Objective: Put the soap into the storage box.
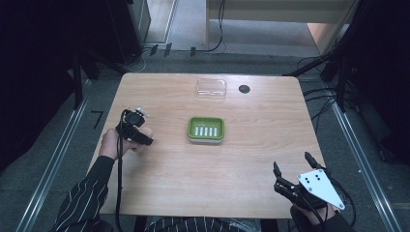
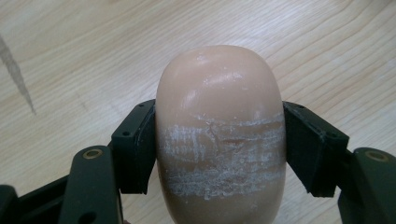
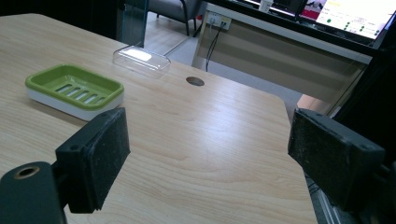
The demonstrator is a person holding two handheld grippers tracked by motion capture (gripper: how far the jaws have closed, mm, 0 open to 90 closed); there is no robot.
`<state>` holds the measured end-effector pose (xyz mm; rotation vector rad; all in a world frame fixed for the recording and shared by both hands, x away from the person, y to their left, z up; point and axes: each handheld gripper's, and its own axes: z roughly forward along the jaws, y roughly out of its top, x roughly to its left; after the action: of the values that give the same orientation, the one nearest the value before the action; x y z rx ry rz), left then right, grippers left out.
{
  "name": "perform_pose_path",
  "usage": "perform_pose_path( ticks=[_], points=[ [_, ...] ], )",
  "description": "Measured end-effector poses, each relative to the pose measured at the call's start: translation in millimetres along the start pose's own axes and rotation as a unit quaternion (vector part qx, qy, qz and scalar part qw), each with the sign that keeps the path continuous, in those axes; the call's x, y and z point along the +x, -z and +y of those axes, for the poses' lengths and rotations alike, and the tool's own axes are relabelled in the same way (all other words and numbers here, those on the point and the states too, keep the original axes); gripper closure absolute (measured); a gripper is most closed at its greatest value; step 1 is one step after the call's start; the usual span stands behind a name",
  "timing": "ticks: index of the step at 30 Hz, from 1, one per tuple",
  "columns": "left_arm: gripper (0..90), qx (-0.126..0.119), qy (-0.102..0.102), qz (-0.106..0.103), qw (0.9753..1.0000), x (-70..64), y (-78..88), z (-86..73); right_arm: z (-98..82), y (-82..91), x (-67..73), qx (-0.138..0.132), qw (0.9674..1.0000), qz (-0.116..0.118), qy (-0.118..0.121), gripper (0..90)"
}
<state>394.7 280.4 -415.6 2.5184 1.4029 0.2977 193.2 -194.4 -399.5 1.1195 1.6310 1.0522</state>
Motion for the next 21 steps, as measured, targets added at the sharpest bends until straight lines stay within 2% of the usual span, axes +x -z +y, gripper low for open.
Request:
perform_pose_path(
  ticks=[4,13,21],
  points=[
    [33.3,-0.004,-0.02,-0.002,0.9998,-6.6,0.5,8.1,-0.3,0.6,-0.6,0.001,1.0,0.0,0.001,13.4],
    [33.4,-0.011,-0.05,-0.01,0.9987,-19.0,0.1,26.7,-1.1,0.6,-1.7,0.001,1.0,-0.003,0.001,13.4],
    [33.3,-0.011,-0.082,-0.02,0.9964,-28.0,0.6,39.9,-1.7,0.2,-2.8,0.002,1.0,-0.002,0.0,13.4]
  ],
)
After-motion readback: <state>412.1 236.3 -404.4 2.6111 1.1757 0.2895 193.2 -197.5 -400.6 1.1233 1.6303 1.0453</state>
